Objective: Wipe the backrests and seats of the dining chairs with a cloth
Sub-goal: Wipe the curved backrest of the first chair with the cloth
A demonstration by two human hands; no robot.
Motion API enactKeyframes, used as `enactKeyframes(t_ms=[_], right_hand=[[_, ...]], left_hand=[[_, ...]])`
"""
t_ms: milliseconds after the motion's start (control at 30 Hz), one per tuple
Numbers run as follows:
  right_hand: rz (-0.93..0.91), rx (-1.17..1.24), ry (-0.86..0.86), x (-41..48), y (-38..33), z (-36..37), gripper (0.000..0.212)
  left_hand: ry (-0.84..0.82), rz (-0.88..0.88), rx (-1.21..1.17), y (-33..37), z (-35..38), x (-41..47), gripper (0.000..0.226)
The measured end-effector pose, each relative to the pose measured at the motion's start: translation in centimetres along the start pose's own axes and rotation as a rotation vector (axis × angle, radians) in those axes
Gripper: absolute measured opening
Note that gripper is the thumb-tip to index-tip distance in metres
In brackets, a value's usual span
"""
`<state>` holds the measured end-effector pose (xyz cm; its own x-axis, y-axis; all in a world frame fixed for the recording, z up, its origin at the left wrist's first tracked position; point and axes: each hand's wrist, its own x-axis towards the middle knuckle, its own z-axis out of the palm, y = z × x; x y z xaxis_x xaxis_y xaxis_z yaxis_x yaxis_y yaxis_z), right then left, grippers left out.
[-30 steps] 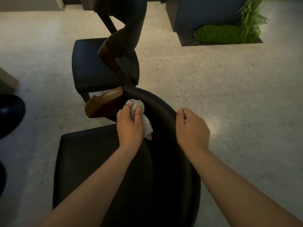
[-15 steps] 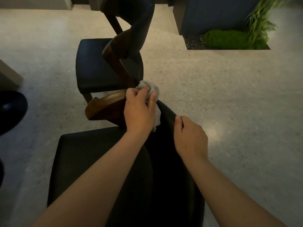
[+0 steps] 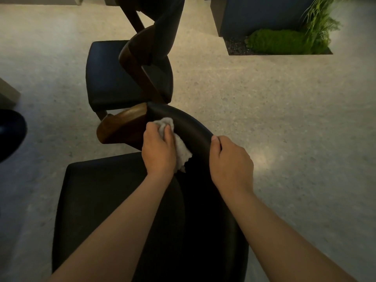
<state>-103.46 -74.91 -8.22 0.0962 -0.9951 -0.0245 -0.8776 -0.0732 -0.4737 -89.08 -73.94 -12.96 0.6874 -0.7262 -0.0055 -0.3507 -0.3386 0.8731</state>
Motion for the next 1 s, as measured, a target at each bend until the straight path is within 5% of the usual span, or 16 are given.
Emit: enactKeyframes(t_ms=[300,567,800,1000], right_hand=[[-0.001,-0.020,0.003,0.0,-0.1,0.0,0.042],[-0.013,-0.004,0.008,-0.1,0.2,0.2,0.040],[-0.022,-0.010,0.019,0.0,0.3,0.3,0.042],[-0.035,-0.016,0.037,0.0,0.4,0.5,0.039]], left_hand=[[0.050,0.165,0.088,1.4,0.4,0.5,0.035],[0.161,0.091,0.029,-1.8,3.4,0.4,0.025],[-0.040,-0.173,0.015,-8.6,3.4,-1.9,0.025],[0.110,-0.017,0.002,-6.1,4.1,-1.5,0.028]])
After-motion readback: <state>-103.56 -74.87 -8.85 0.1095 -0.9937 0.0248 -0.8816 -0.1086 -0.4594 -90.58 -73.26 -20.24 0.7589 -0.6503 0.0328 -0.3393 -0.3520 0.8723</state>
